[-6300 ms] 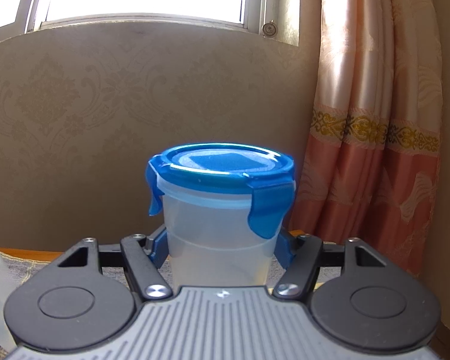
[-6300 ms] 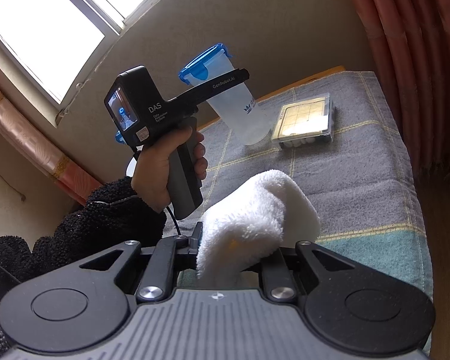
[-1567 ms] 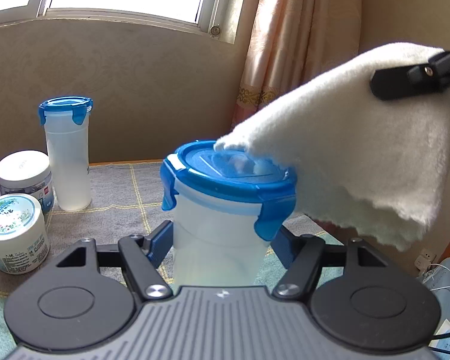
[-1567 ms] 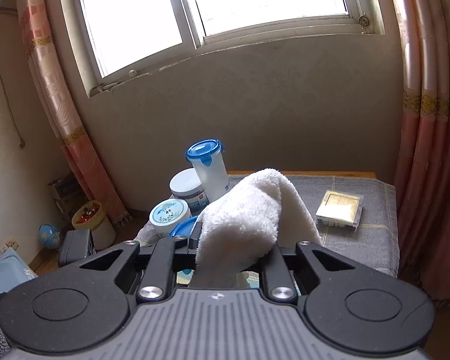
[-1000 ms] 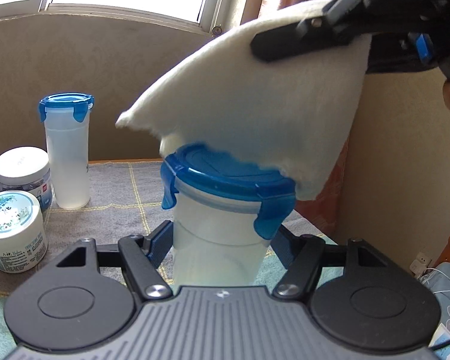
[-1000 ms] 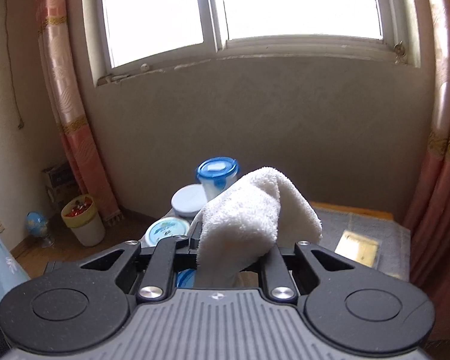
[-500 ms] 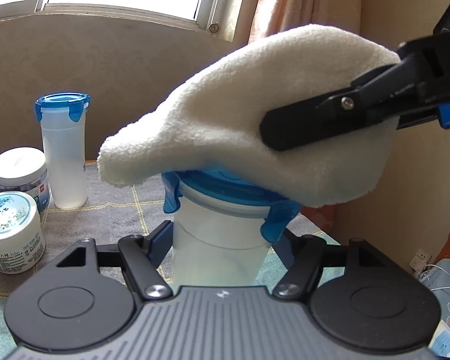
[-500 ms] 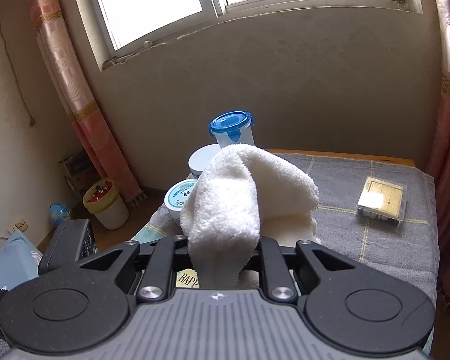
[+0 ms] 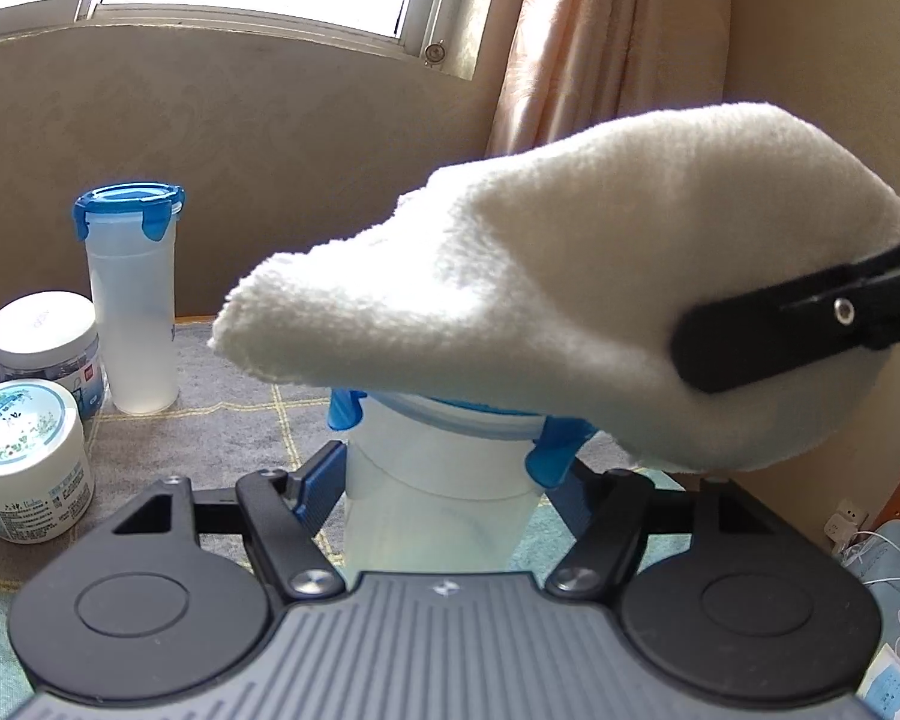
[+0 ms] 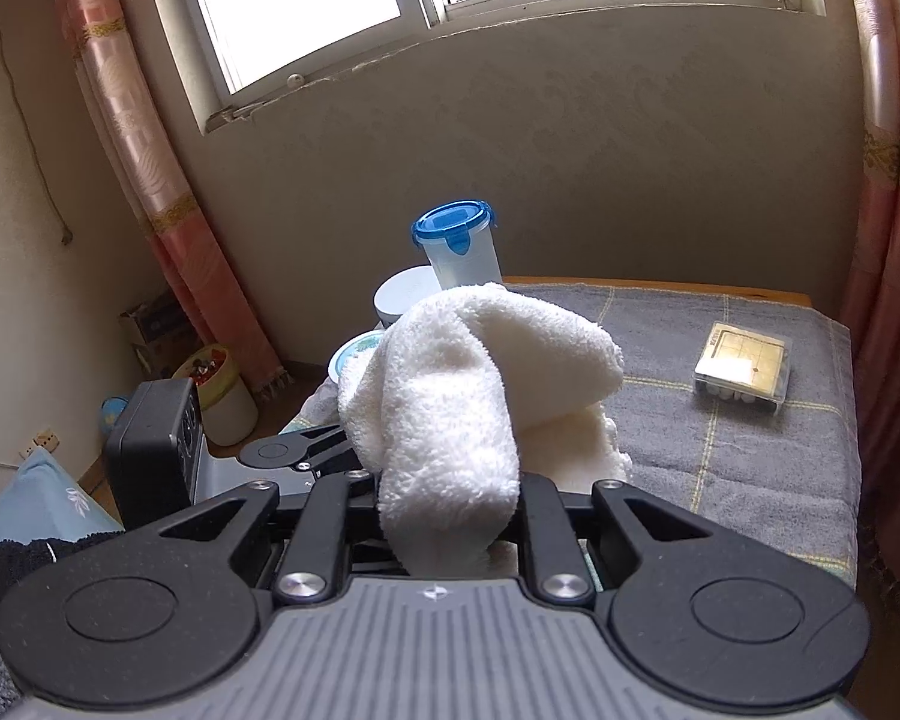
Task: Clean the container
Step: 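Rub the cloth across the lid again with the right tool while the left tool holds it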
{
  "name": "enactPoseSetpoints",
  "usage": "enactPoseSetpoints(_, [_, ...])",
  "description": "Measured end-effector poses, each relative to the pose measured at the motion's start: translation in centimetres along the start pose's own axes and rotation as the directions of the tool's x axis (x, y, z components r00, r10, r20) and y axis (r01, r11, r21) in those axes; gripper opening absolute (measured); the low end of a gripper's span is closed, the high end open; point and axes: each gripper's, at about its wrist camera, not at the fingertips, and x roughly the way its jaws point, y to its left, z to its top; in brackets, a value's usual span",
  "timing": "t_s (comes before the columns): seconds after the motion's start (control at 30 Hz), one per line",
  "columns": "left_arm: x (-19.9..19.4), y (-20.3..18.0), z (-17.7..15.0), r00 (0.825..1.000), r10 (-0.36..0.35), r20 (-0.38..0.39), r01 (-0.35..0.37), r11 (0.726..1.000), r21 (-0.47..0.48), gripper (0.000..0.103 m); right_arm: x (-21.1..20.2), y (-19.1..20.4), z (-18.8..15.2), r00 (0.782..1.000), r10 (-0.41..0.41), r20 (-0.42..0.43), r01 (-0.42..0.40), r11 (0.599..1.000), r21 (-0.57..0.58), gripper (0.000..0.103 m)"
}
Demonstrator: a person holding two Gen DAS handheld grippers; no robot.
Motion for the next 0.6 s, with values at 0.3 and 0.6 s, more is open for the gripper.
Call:
enactPoseSetpoints(0.3, [0.0,-0.2,0.0,1.000,0.018,0.002,-0.018,1.000,0.009,0.071,-1.6,-0.6,-1.5,1.000,-0.013,-0.002,0.013,1.000,0.028,0.020])
enactPoseSetpoints(0.6, [0.2,-0.3,0.4,1.000,0.027,0.000,-0.027,0.999,0.018,0.071,-2.5,-0.8,-2.5,0.999,-0.026,0.020,0.024,0.998,0.055,0.020])
